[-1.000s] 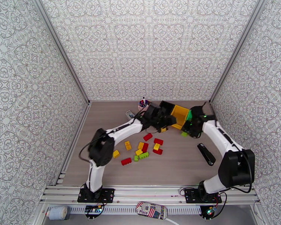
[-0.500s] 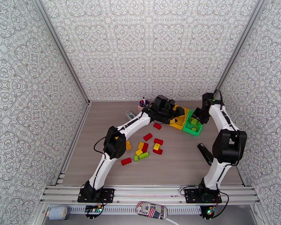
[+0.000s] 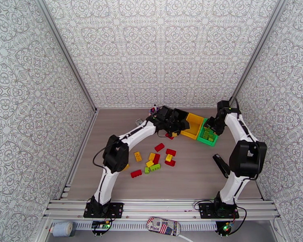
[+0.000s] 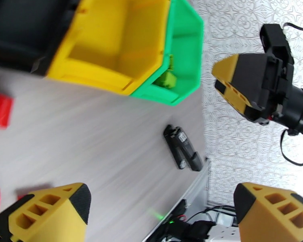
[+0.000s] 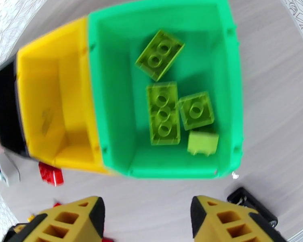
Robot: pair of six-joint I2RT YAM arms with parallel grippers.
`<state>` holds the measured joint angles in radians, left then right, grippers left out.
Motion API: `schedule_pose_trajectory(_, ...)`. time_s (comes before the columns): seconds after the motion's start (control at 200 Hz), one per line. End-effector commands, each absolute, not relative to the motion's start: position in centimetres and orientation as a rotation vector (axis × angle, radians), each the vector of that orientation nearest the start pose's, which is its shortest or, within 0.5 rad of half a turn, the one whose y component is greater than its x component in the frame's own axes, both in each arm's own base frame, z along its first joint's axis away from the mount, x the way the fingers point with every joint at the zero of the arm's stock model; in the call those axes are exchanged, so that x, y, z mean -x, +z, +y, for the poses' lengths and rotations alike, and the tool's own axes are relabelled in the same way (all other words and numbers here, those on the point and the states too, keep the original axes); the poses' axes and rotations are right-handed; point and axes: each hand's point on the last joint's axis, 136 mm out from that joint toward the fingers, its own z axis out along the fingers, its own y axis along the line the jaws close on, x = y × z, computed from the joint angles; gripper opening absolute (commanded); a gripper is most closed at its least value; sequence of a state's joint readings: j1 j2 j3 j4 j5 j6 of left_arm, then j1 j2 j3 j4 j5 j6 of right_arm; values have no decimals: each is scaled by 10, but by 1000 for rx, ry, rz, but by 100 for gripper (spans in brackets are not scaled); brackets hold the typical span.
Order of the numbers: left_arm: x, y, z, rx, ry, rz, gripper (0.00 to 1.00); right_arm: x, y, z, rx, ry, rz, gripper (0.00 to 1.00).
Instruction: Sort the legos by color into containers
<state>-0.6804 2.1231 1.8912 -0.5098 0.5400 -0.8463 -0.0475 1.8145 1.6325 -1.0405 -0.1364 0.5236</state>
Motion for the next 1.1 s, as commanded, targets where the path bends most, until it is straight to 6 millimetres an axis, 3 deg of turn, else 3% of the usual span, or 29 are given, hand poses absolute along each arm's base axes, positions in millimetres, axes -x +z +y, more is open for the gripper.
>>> schedule_pose_trajectory(0.0, -386, 205, -394, -87, -1107, 2570, 99, -407, 165, 41, -626, 381, 2722, 62)
schedule_pose_trajectory(0.3, -355, 183, -291, 209, -762, 2597, 98, -360, 155, 137, -320, 379, 2809, 66)
schedule_pose_trajectory(0.525, -313, 173, -215, 414, -625, 2572, 99, -310, 137, 223, 20, 359, 2869, 71)
schedule_pose_trajectory(0.66, -285, 169, -175, 531, -574, 2539, 99, -276, 119, 263, 215, 323, 2905, 73)
schedule_pose_trajectory(0.88, -240, 153, -130, 704, -542, 2506, 99, -232, 84, 304, 431, 270, 2950, 77)
schedule_pose_trajectory(1.095, -206, 140, -106, 807, -535, 2484, 99, -207, 53, 321, 529, 235, 2993, 78)
